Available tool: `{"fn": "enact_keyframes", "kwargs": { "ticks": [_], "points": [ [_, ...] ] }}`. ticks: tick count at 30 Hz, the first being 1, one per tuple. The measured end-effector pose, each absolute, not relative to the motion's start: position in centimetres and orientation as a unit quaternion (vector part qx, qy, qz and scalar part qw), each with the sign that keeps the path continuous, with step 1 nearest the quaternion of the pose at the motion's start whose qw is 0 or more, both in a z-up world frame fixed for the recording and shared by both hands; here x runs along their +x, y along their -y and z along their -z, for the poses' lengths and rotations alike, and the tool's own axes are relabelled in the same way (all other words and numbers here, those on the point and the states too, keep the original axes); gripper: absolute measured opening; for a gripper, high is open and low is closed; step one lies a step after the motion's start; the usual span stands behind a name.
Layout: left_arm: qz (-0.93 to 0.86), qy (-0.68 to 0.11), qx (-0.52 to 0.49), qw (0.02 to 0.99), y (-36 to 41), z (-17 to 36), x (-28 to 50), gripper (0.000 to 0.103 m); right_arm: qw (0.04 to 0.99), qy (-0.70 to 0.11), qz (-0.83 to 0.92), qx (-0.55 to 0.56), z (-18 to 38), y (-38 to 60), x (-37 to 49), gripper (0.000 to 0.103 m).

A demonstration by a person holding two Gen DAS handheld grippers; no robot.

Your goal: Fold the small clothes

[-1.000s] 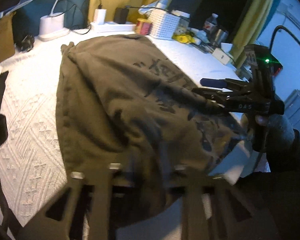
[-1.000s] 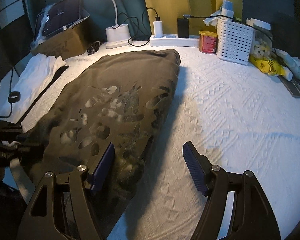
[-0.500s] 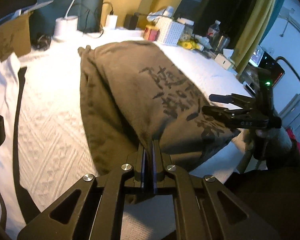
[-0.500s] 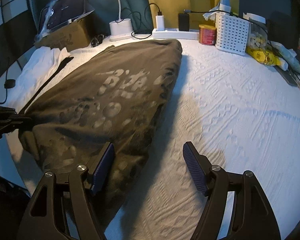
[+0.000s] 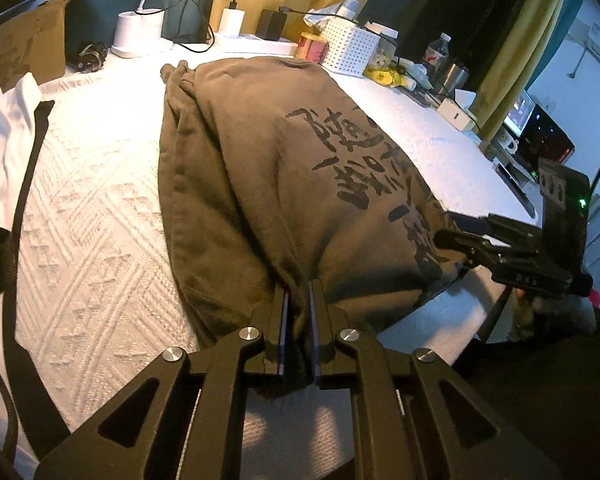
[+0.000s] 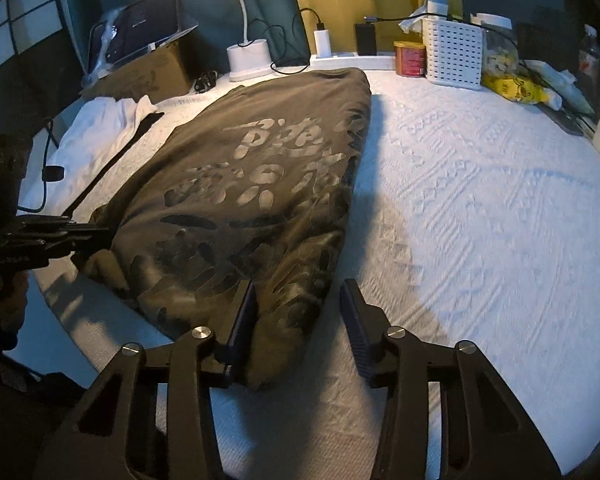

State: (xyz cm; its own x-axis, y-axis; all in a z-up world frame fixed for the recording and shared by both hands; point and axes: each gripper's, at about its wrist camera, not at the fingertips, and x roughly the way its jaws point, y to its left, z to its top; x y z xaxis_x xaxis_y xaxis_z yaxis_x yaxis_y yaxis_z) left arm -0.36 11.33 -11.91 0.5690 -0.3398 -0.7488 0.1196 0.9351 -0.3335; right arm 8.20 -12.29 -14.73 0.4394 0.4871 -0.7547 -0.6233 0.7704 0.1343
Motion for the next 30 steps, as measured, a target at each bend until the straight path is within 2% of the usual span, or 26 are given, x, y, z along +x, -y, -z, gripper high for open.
{"fn": "enact_keyframes", "kwargs": {
  "ticks": [4,6,7,8,9,10,11,17,30],
  "points": [
    [0.121,-0.441,-0.132,0.879,-11.4,11.6,-0.6,0.01,0.847,-0.41,-0.327,-0.088,14.8,12.3,7.6,0.032],
    [0.118,-0.437,-0.132,0.882,-11.3,11.3,-0.7,0.012,0.845,-0.409,-0.332,-0.088,14.8,12.4,7.5,0.015],
    [0.117,-0.434,-0.132,0.883,-11.2,11.2,-0.7,0.018,0.846,-0.407,-0.333,-0.088,14.9,12.4,7.3,0.015],
    [0.118,-0.431,-0.133,0.885,-11.1,11.0,-0.9,0.033,0.847,-0.404,-0.332,-0.094,14.9,12.2,7.2,0.015],
    [0.118,-0.429,-0.133,0.886,-10.9,10.9,-1.0,0.043,0.848,-0.401,-0.332,-0.099,14.9,12.2,7.0,0.014],
    [0.12,-0.425,-0.135,0.887,-10.8,10.8,-1.1,0.061,0.848,-0.4,-0.332,-0.102,14.9,12.2,7.0,0.012],
    [0.121,-0.421,-0.137,0.888,-10.7,10.8,-1.1,0.067,0.849,-0.399,-0.33,-0.103,14.9,12.4,6.9,0.011],
    [0.114,-0.424,-0.141,0.887,-10.0,11.2,-1.2,0.067,0.851,-0.4,-0.324,-0.108,14.8,13.3,6.4,0.009],
    [0.151,-0.442,-0.077,0.881,-6.4,11.7,-3.1,0.067,0.849,-0.411,-0.307,-0.125,14.5,15.3,4.7,0.009]
  ]
}}
